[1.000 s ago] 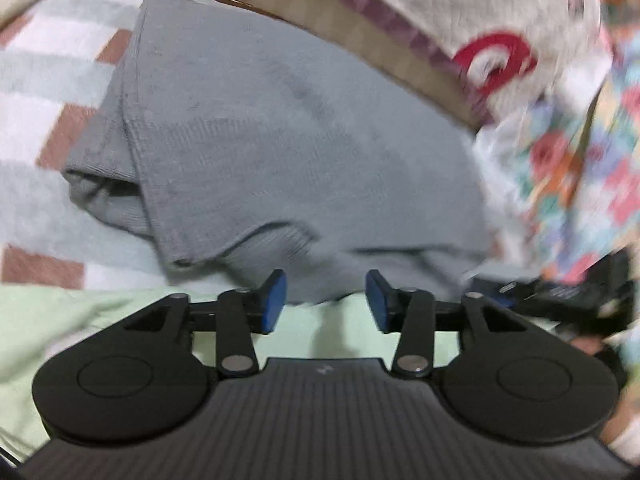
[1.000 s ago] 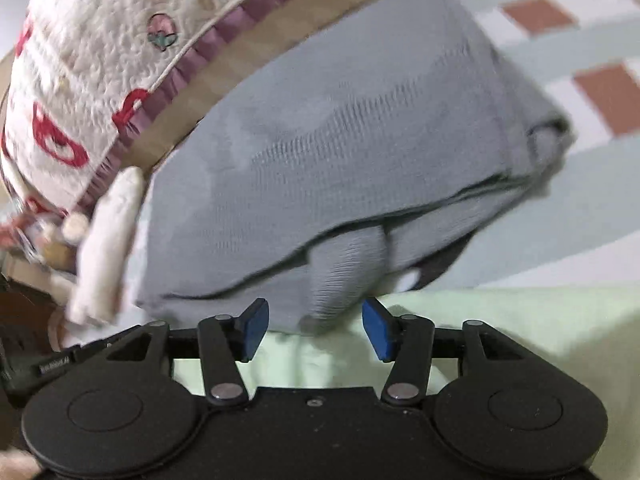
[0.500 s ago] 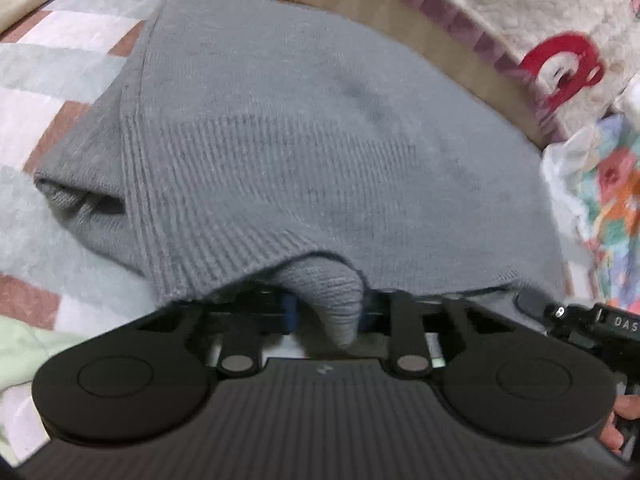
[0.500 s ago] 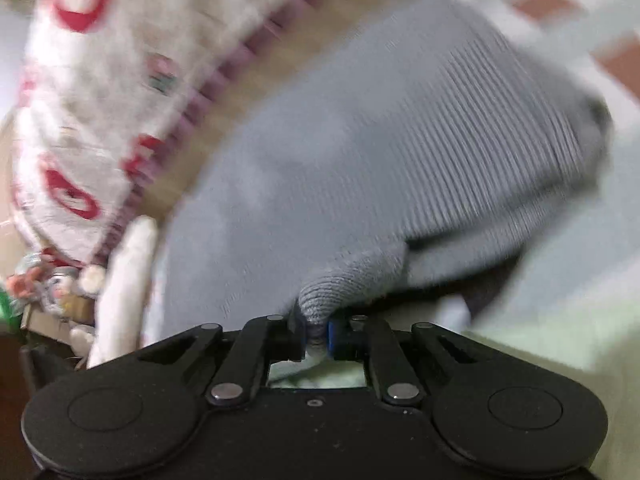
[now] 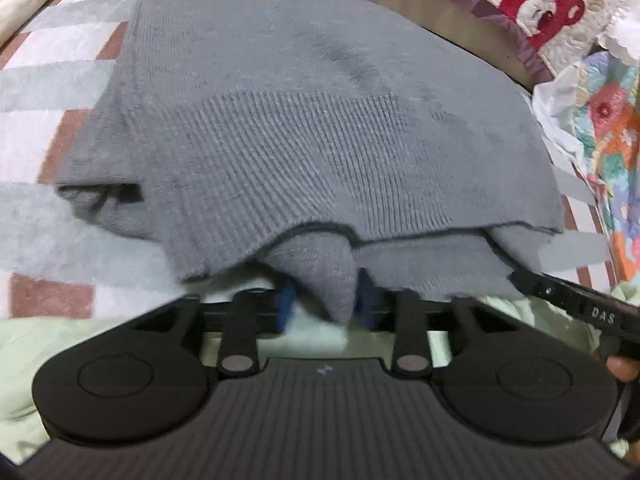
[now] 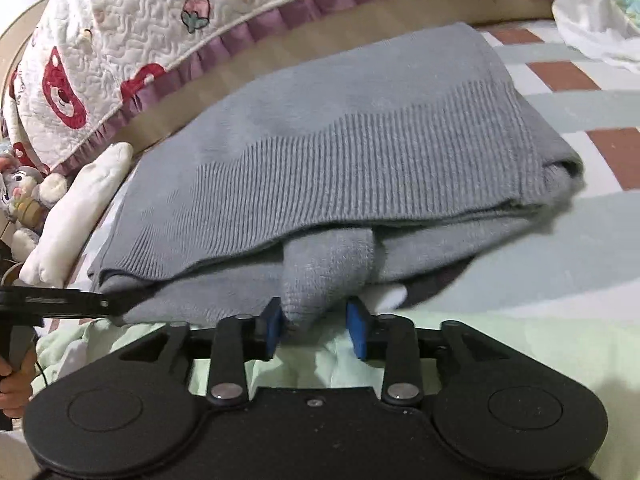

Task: Fold clothes
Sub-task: 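Release the sweater and press the fold flat with both grippers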

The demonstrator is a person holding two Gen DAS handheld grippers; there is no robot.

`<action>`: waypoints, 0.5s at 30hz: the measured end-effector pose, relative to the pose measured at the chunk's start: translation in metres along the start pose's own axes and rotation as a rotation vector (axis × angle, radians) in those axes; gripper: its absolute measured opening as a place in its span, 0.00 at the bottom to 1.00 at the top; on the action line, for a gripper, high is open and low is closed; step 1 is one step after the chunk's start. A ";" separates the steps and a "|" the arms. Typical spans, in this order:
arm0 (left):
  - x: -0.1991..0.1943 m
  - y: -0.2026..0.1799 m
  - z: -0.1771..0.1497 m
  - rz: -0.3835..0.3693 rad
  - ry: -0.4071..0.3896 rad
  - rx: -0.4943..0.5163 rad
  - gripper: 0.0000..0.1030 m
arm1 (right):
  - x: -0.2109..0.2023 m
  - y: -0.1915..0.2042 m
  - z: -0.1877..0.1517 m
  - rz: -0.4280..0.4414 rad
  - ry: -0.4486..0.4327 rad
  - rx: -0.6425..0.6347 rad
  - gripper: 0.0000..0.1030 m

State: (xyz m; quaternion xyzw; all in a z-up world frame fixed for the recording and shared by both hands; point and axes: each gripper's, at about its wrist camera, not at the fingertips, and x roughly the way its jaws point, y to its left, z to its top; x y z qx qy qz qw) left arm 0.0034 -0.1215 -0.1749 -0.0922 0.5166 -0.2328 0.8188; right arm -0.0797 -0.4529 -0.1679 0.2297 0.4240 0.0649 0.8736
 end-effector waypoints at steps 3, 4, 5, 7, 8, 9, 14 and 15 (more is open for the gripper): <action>-0.030 0.012 -0.005 -0.042 -0.050 -0.024 0.51 | -0.022 -0.011 0.003 0.012 -0.022 0.017 0.52; -0.040 0.023 -0.009 -0.062 -0.082 -0.061 0.59 | -0.033 -0.020 0.003 0.009 -0.045 0.024 0.52; -0.046 0.037 -0.010 -0.078 -0.110 -0.116 0.64 | -0.040 -0.028 0.004 0.004 -0.070 0.034 0.53; -0.050 0.064 -0.010 -0.090 -0.152 -0.227 0.64 | -0.047 -0.045 0.009 -0.020 -0.115 0.083 0.54; -0.047 0.075 -0.009 -0.080 -0.165 -0.274 0.62 | -0.049 -0.055 0.012 -0.031 -0.131 0.113 0.54; -0.043 0.081 -0.006 -0.093 -0.171 -0.299 0.62 | -0.050 -0.065 0.016 -0.046 -0.143 0.146 0.54; -0.017 0.080 0.004 -0.105 -0.219 -0.301 0.64 | -0.043 -0.079 0.041 -0.125 -0.215 0.144 0.54; -0.012 0.075 0.006 -0.065 -0.236 -0.277 0.64 | -0.038 -0.078 0.047 -0.153 -0.208 0.115 0.54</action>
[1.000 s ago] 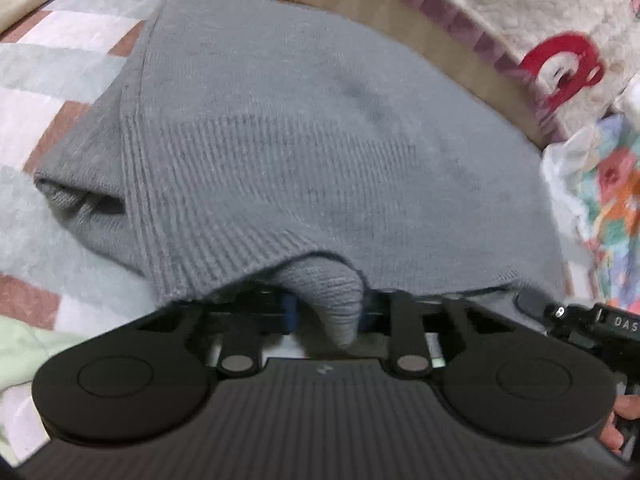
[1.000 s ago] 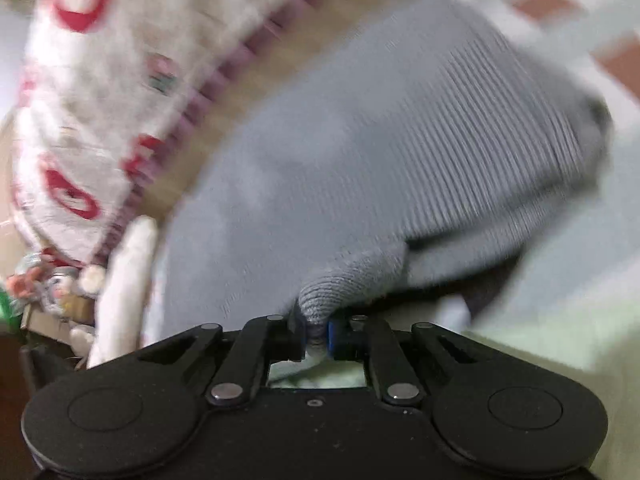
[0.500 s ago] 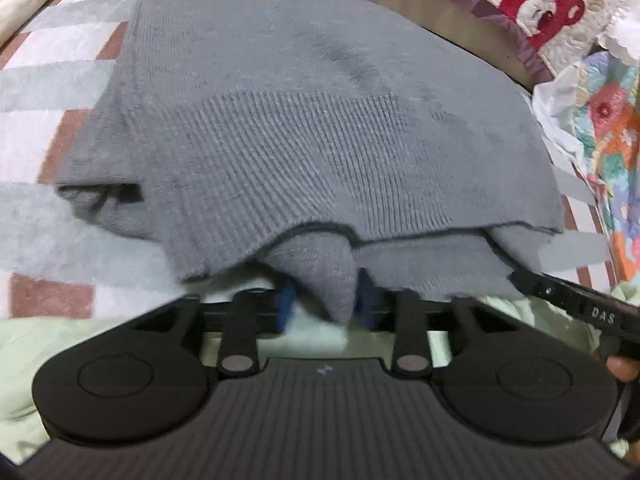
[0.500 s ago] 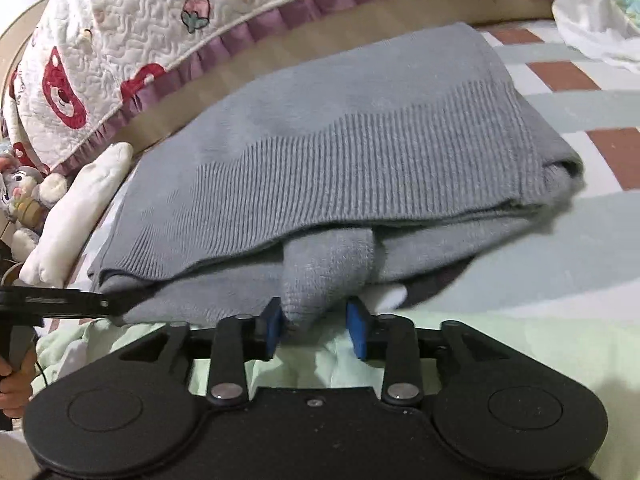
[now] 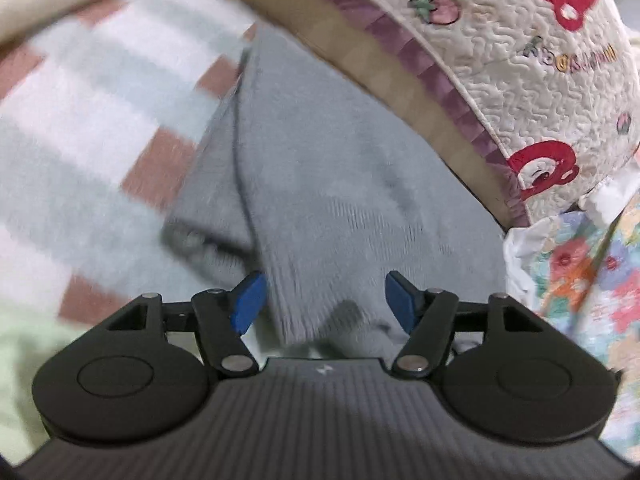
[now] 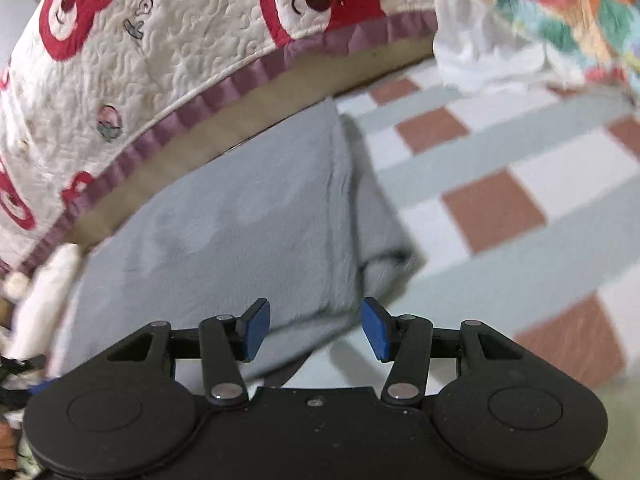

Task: Fold clothes
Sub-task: 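Release the sweater and press the fold flat with both grippers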

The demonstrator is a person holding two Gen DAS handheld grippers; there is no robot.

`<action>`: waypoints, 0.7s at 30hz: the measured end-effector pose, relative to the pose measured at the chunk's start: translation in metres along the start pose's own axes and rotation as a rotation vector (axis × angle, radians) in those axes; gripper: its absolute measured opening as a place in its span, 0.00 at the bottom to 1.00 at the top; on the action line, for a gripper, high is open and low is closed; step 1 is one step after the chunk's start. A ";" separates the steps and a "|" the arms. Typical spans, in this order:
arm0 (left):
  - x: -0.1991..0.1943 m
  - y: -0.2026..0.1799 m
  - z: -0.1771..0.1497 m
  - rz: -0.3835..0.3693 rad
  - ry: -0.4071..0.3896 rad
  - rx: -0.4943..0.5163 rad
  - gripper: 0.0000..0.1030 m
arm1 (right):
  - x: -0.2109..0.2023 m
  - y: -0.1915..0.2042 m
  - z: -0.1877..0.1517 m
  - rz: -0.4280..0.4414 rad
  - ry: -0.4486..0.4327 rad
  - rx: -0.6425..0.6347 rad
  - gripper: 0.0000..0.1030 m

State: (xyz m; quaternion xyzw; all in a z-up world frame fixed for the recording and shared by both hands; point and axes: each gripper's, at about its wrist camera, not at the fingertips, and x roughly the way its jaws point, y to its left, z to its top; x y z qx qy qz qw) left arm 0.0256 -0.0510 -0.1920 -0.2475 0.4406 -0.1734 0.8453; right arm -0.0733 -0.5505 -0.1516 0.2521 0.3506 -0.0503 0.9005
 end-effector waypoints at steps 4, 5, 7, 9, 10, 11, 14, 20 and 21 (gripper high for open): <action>0.021 -0.005 -0.002 -0.011 0.048 0.017 0.55 | 0.024 -0.002 0.010 0.000 0.010 -0.054 0.45; 0.026 -0.005 -0.002 -0.030 0.076 0.009 0.27 | 0.026 0.001 0.011 0.028 0.010 -0.093 0.13; 0.020 -0.010 0.003 -0.042 0.043 0.052 0.09 | 0.021 0.008 0.016 0.085 -0.005 -0.180 0.12; -0.002 -0.016 0.015 -0.022 -0.050 0.099 0.08 | 0.003 0.011 0.025 0.111 -0.070 -0.203 0.12; -0.007 -0.015 0.019 -0.014 -0.062 0.098 0.08 | -0.004 0.007 0.029 0.126 -0.096 -0.185 0.12; -0.009 -0.014 0.023 -0.008 -0.059 0.088 0.08 | -0.010 0.000 0.032 0.141 -0.118 -0.147 0.12; 0.001 -0.013 0.022 0.068 0.029 0.119 0.08 | 0.009 -0.014 0.025 0.084 -0.024 -0.168 0.12; 0.017 -0.038 0.011 0.182 0.171 0.237 0.23 | 0.023 -0.020 0.015 0.031 0.066 -0.177 0.16; 0.012 -0.045 0.012 0.192 0.150 0.252 0.25 | 0.020 -0.022 0.017 0.024 0.063 -0.150 0.18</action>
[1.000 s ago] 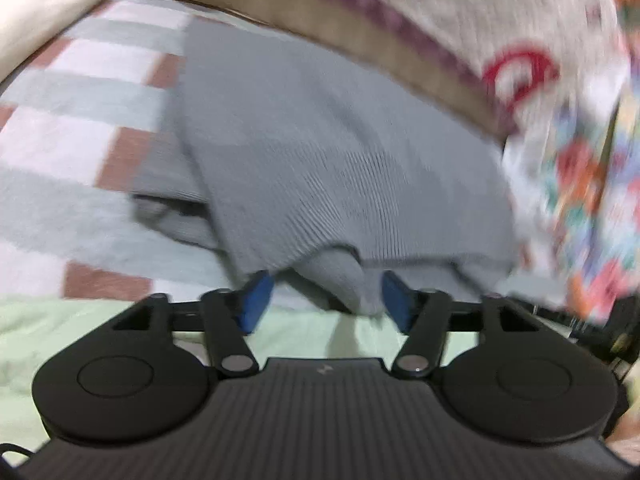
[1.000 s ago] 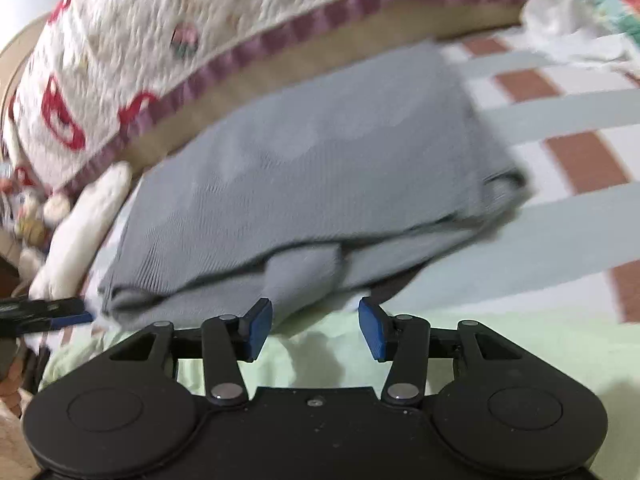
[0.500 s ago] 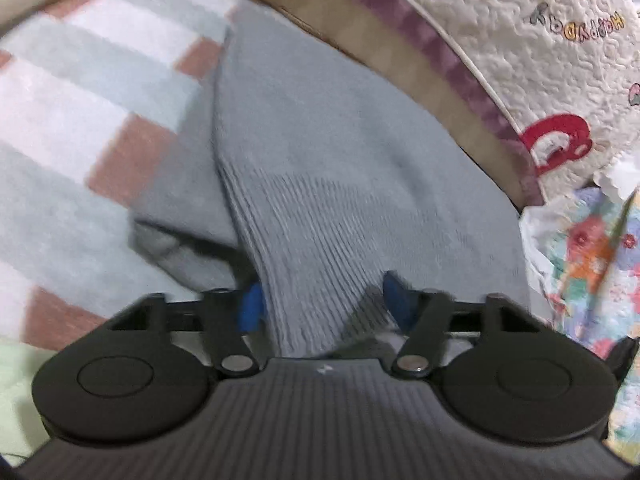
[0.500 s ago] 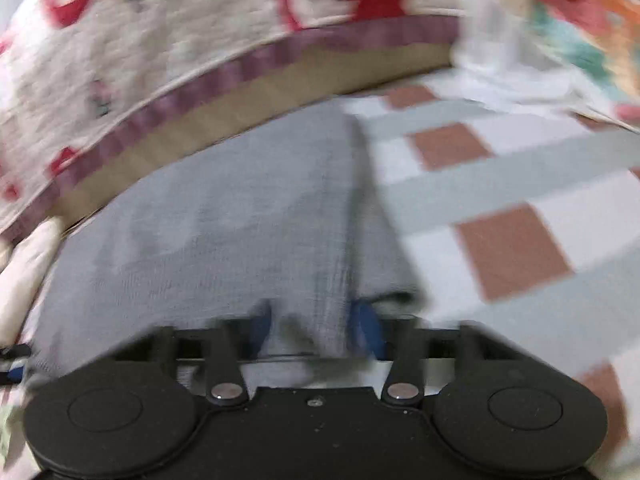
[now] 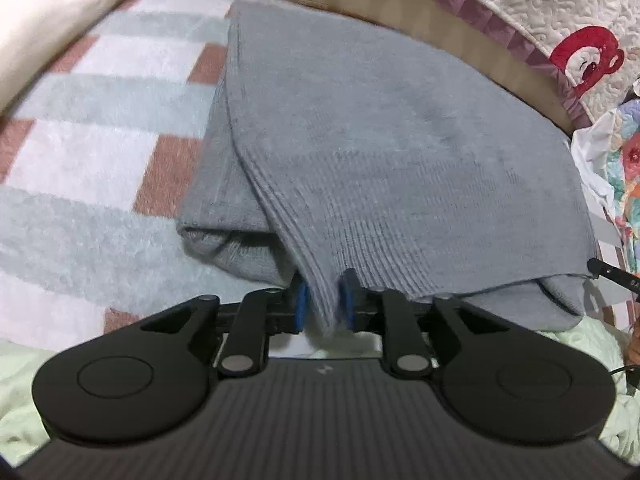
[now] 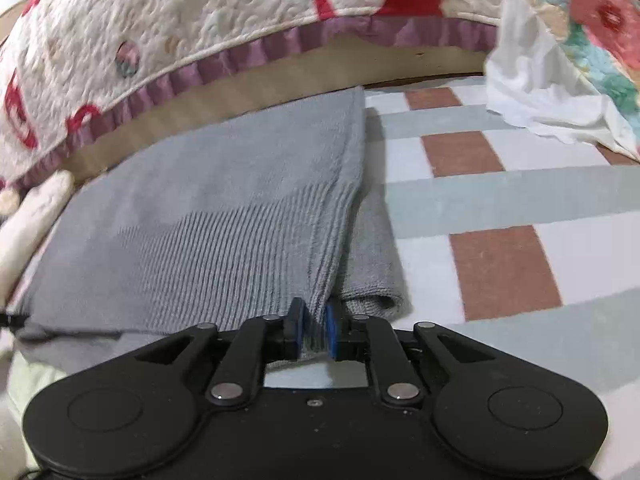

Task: Fold clothes
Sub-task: 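Release the sweater and press the fold flat with both grippers, then grasp the sweater end with the right gripper and lift it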

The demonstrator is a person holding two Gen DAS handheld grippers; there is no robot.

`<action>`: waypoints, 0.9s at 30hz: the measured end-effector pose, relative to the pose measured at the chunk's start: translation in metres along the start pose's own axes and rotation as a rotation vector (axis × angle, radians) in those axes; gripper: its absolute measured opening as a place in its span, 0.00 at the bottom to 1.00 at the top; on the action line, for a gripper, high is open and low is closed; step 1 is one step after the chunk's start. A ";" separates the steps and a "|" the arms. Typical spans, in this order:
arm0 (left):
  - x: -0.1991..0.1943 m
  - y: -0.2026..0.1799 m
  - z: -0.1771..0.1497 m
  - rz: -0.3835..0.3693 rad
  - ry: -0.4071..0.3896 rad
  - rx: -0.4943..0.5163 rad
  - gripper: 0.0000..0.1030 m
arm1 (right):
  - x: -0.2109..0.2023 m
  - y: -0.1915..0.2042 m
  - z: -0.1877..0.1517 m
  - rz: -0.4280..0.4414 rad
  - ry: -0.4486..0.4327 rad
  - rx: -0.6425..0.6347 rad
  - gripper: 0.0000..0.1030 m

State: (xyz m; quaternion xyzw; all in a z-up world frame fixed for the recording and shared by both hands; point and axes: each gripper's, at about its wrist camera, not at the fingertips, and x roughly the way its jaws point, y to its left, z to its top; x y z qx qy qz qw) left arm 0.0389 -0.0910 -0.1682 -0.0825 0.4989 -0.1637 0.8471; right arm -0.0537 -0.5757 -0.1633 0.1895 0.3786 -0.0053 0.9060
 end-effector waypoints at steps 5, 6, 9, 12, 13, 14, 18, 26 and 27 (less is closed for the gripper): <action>-0.030 -0.047 0.005 -0.062 -0.144 0.165 0.51 | -0.006 -0.021 -0.007 -0.023 -0.016 0.215 0.73; -0.026 -0.060 0.007 -0.084 -0.127 0.207 0.51 | -0.006 -0.029 -0.009 -0.018 -0.031 0.266 0.73; -0.013 -0.101 0.013 -0.149 -0.075 0.335 0.51 | 0.000 -0.045 -0.013 0.057 -0.045 0.361 0.73; 0.010 -0.143 0.018 -0.184 -0.039 0.413 0.51 | 0.007 -0.054 -0.015 0.153 -0.063 0.415 0.73; 0.019 -0.153 0.019 -0.195 -0.037 0.425 0.51 | 0.011 -0.055 -0.015 0.182 -0.066 0.426 0.73; 0.027 -0.162 0.020 -0.206 -0.037 0.434 0.51 | 0.016 -0.055 -0.014 0.209 -0.067 0.433 0.74; 0.066 -0.179 0.022 -0.218 -0.004 0.417 0.48 | 0.024 -0.048 -0.010 0.254 -0.075 0.402 0.74; 0.093 -0.190 0.015 -0.146 0.056 0.379 0.49 | 0.014 -0.035 -0.009 0.245 -0.129 0.335 0.46; 0.094 -0.190 0.015 -0.147 0.060 0.373 0.49 | 0.015 -0.036 -0.011 0.194 -0.125 0.364 0.47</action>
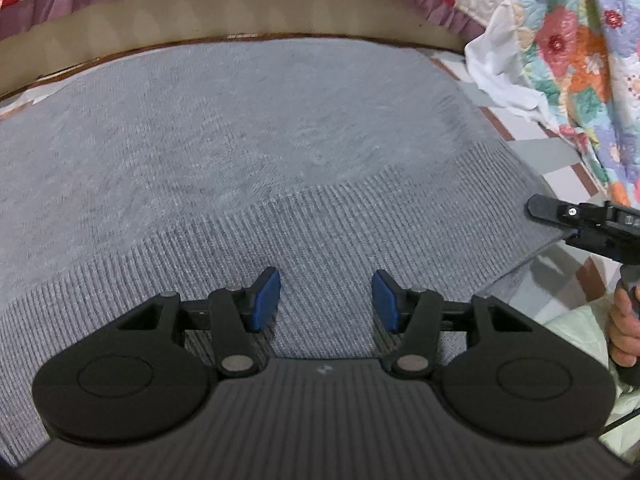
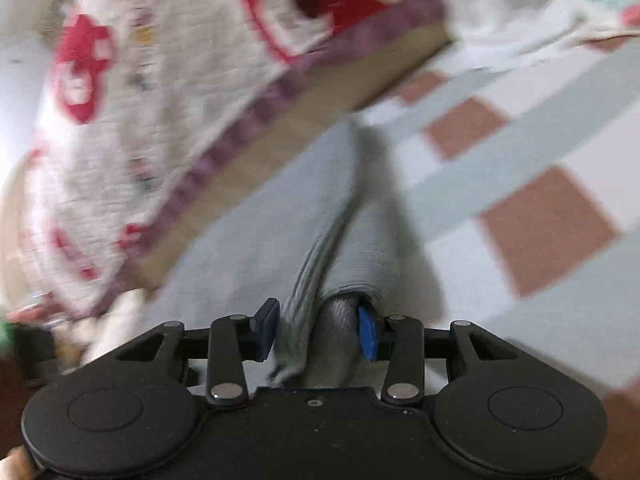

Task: Fold clothes
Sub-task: 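Grasp the sweater end with the right gripper and lift it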

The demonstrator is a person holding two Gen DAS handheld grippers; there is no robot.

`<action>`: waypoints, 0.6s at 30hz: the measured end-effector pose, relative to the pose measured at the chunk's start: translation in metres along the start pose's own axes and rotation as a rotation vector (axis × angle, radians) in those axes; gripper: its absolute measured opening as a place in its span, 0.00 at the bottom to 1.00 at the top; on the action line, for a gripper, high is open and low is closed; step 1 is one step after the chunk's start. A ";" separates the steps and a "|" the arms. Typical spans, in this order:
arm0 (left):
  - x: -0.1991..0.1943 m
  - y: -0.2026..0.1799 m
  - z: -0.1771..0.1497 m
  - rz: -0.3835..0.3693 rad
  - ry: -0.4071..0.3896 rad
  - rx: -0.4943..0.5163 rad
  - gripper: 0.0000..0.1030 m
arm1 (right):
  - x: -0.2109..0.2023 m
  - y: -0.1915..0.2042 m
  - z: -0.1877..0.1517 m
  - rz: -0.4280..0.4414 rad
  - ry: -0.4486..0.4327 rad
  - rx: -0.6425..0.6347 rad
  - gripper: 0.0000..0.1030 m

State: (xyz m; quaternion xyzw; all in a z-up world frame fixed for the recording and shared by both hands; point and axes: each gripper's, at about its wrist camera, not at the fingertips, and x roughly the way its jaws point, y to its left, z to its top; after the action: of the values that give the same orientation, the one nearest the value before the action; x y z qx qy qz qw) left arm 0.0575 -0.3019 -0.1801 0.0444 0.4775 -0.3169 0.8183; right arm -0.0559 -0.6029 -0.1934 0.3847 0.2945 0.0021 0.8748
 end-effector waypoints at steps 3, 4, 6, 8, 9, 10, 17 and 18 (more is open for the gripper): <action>0.001 0.005 0.000 -0.015 -0.003 -0.042 0.49 | 0.002 0.000 -0.008 -0.061 -0.014 0.080 0.55; 0.001 0.007 0.000 -0.021 -0.004 -0.058 0.49 | 0.002 0.001 -0.012 -0.068 -0.023 0.101 0.60; 0.001 0.011 0.000 -0.032 -0.006 -0.078 0.49 | 0.006 0.003 -0.014 -0.053 -0.027 0.133 0.66; 0.001 0.013 0.000 -0.040 -0.008 -0.091 0.49 | 0.014 0.005 -0.015 -0.035 -0.032 0.161 0.69; 0.000 0.013 -0.001 -0.044 -0.011 -0.096 0.49 | 0.021 0.004 -0.016 -0.011 -0.038 0.185 0.69; 0.000 0.014 -0.001 -0.046 -0.014 -0.099 0.49 | 0.029 0.004 -0.016 0.010 -0.038 0.196 0.63; -0.008 0.025 -0.009 -0.100 -0.015 -0.146 0.49 | 0.018 0.085 0.003 0.034 -0.113 -0.138 0.19; -0.009 0.029 -0.012 -0.114 -0.023 -0.170 0.49 | 0.016 0.104 0.007 0.052 -0.115 -0.190 0.19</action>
State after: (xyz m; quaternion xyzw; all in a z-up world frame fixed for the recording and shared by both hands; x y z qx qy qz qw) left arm 0.0613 -0.2704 -0.1863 -0.0559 0.4948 -0.3217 0.8053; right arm -0.0162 -0.5308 -0.1278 0.3072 0.2322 0.0304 0.9224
